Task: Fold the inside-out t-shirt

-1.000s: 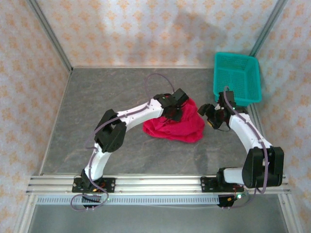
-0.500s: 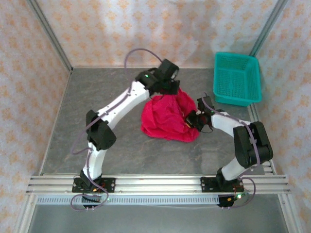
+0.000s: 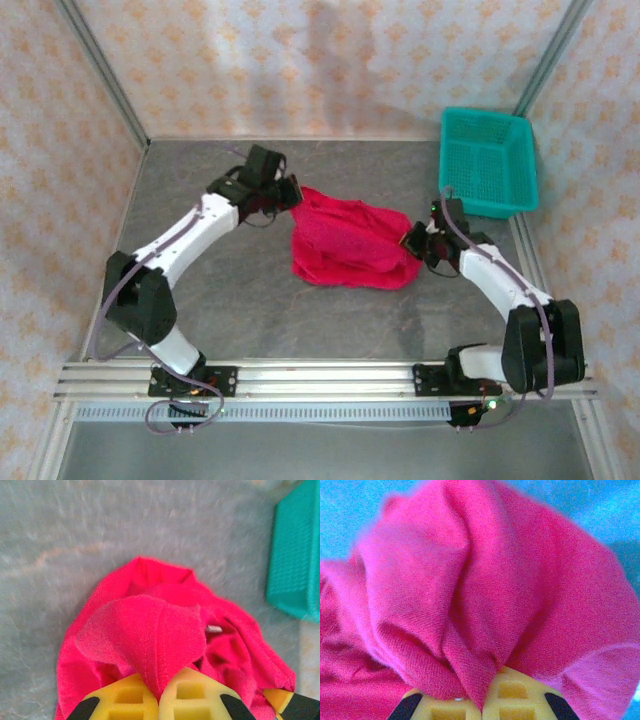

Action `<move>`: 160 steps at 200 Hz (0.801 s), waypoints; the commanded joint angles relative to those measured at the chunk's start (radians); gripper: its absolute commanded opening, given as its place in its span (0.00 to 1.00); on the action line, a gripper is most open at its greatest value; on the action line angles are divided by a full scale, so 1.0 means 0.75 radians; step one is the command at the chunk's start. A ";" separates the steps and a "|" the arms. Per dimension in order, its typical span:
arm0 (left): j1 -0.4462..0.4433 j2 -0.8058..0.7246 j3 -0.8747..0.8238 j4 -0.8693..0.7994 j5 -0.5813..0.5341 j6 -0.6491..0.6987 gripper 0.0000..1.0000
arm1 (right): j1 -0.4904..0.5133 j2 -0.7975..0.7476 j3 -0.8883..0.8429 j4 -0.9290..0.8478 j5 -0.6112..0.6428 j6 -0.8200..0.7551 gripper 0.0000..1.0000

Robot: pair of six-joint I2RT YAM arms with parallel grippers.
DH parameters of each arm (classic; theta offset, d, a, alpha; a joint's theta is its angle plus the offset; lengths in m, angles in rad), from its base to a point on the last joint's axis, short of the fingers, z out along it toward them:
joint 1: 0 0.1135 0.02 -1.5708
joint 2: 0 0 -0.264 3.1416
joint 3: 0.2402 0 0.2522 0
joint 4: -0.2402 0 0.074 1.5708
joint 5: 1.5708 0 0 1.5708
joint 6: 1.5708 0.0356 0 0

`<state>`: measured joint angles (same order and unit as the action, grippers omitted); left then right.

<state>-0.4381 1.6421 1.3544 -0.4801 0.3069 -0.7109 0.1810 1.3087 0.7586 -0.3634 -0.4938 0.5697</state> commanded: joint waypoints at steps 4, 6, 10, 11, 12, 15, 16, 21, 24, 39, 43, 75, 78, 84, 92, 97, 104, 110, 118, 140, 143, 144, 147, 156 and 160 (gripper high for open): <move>-0.058 0.002 -0.097 0.079 -0.091 -0.016 0.00 | 0.036 0.042 -0.038 -0.122 0.044 -0.045 0.00; -0.061 -0.001 -0.105 0.070 -0.105 -0.009 0.00 | 0.037 0.040 -0.038 -0.128 0.047 -0.049 0.00; -0.068 -0.013 -0.114 0.052 -0.136 0.009 0.00 | 0.037 0.036 -0.036 -0.143 0.059 -0.056 0.00; -0.069 -0.015 -0.116 0.046 -0.144 0.014 0.00 | 0.037 0.035 -0.037 -0.148 0.061 -0.057 0.00; -0.071 -0.017 -0.117 0.041 -0.152 0.020 0.00 | 0.037 0.035 -0.037 -0.152 0.064 -0.059 0.00; -0.075 -0.026 -0.117 0.020 -0.176 0.039 0.00 | 0.037 0.024 -0.038 -0.164 0.075 -0.064 0.00; -0.076 -0.029 -0.118 0.013 -0.184 0.047 0.00 | 0.036 0.021 -0.038 -0.167 0.078 -0.065 0.00; -0.083 -0.041 -0.109 -0.035 -0.231 0.089 0.00 | 0.037 0.005 -0.039 -0.180 0.093 -0.073 0.01; -0.090 -0.049 -0.097 -0.068 -0.264 0.116 0.02 | 0.037 -0.007 -0.040 -0.186 0.099 -0.074 0.02; -0.144 -0.077 -0.021 -0.221 -0.439 0.262 0.26 | 0.036 -0.069 -0.037 -0.217 0.132 -0.093 0.05; -0.153 -0.083 -0.001 -0.247 -0.465 0.305 0.34 | 0.036 -0.084 -0.036 -0.221 0.134 -0.096 0.06; -0.250 -0.104 0.085 -0.203 -0.282 0.500 0.59 | 0.036 -0.160 -0.063 -0.143 0.086 -0.075 0.29; -0.258 -0.098 0.092 -0.195 -0.252 0.514 0.60 | 0.033 -0.160 -0.067 -0.137 0.088 -0.070 0.33; -0.277 -0.078 0.106 -0.179 -0.199 0.532 0.60 | 0.035 -0.200 -0.069 -0.128 0.093 -0.059 0.37; -0.293 -0.045 0.123 -0.158 -0.150 0.536 0.62 | 0.033 -0.207 -0.072 -0.125 0.101 -0.048 0.40; -0.302 -0.016 0.138 -0.152 -0.122 0.543 0.62 | 0.032 -0.208 -0.070 -0.126 0.102 -0.043 0.40; -0.314 0.030 0.167 -0.158 -0.089 0.561 0.62 | 0.032 -0.208 -0.068 -0.127 0.099 -0.042 0.40; -0.319 0.072 0.197 -0.171 -0.073 0.582 0.61 | 0.033 -0.207 -0.067 -0.129 0.096 -0.041 0.40; -0.324 0.130 0.237 -0.188 -0.057 0.610 0.61 | 0.031 -0.208 -0.063 -0.138 0.096 -0.044 0.40; -0.324 0.271 0.356 -0.255 -0.004 0.712 0.61 | 0.029 -0.213 -0.052 -0.165 0.095 -0.055 0.40; -0.324 0.289 0.374 -0.269 0.001 0.728 0.61 | 0.028 -0.213 -0.050 -0.168 0.092 -0.056 0.40; -0.324 0.295 0.380 -0.275 0.004 0.733 0.61 | 0.029 -0.214 -0.049 -0.168 0.092 -0.056 0.40; -0.324 0.311 0.399 -0.291 0.006 0.749 0.61 | 0.028 -0.215 -0.049 -0.170 0.092 -0.057 0.40; -0.324 0.348 0.456 -0.344 0.006 0.790 0.63 | 0.027 -0.219 -0.049 -0.170 0.089 -0.056 0.40; -0.324 0.397 0.481 -0.371 0.006 0.808 0.63 | 0.027 -0.221 -0.049 -0.169 0.086 -0.056 0.40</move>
<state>-0.6853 1.8542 1.6184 -0.6277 0.2649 -0.2325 0.2077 1.1637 0.7219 -0.4721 -0.4412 0.5262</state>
